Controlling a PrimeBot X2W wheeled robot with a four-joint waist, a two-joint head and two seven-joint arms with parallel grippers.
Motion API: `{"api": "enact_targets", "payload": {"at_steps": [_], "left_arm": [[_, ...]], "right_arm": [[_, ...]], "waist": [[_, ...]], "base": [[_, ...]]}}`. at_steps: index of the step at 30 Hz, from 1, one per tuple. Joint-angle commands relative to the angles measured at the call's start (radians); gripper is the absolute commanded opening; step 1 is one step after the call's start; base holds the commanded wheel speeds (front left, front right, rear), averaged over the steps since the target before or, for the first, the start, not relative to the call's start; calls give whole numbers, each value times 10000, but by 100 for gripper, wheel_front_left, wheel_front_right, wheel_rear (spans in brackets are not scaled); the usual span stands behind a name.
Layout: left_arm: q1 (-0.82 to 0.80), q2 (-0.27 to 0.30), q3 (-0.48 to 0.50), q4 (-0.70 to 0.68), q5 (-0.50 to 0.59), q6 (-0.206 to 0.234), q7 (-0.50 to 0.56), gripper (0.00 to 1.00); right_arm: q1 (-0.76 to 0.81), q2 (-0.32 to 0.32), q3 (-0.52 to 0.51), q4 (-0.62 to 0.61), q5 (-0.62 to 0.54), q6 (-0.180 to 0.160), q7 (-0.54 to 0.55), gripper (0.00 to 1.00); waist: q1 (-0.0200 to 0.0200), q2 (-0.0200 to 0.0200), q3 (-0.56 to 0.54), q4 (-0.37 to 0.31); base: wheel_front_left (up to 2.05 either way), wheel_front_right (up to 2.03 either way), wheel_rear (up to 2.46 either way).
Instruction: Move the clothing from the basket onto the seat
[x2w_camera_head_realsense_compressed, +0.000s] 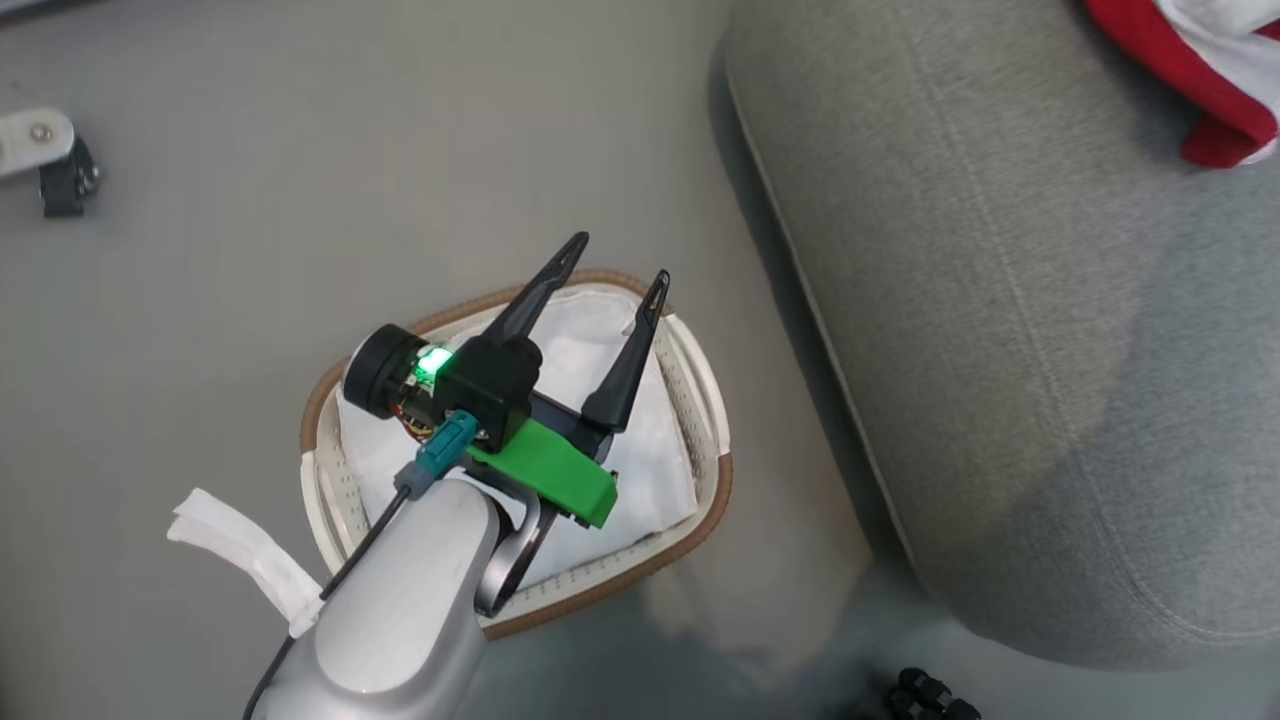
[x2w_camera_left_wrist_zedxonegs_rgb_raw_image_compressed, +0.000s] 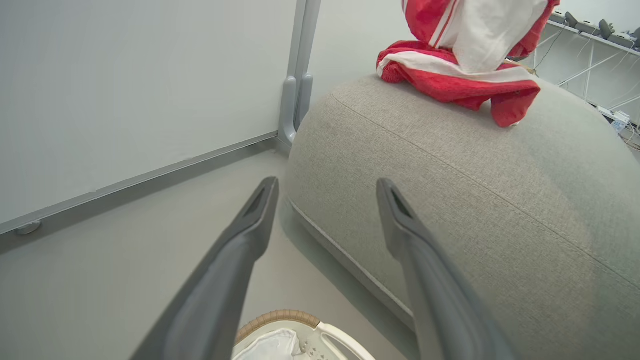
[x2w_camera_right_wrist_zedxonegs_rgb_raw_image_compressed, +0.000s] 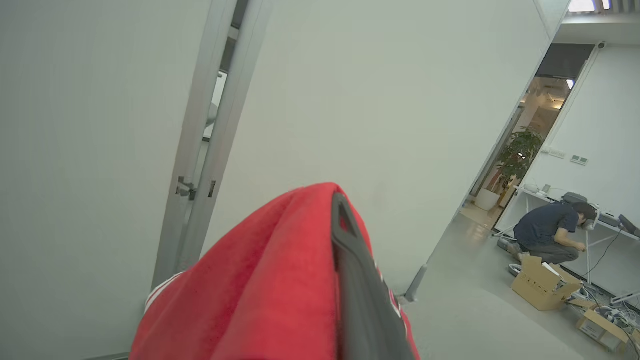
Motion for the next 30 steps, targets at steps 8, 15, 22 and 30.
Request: {"api": "enact_targets", "payload": {"at_steps": [8, 15, 22, 30], "left_arm": [[-69, 87, 243, -131, 184, -27, -7, 100], [74, 80, 347, -67, 191, -27, -7, 100], [298, 138, 616, -74, 7, -27, -7, 100], [796, 12, 1328, -197, -200, -27, -7, 100]], "right_arm": [[2054, 693, -352, 562, -255, -14, -20, 0], [3186, 1191, -298, 192, -134, -14, -20, 25], [4058, 1577, 52, -231, -248, -14, -20, 100], [5089, 1856, 701, -491, -304, -14, -22, 100]], "waist": [[-2, 0, 1033, 365], [-2, 0, 890, 153], [-2, 0, 329, 19], [-2, 0, -882, 161]], "base": [[0, 0, 0], [0, 0, 0], [0, 0, 0], [0, 0, 0]]}}
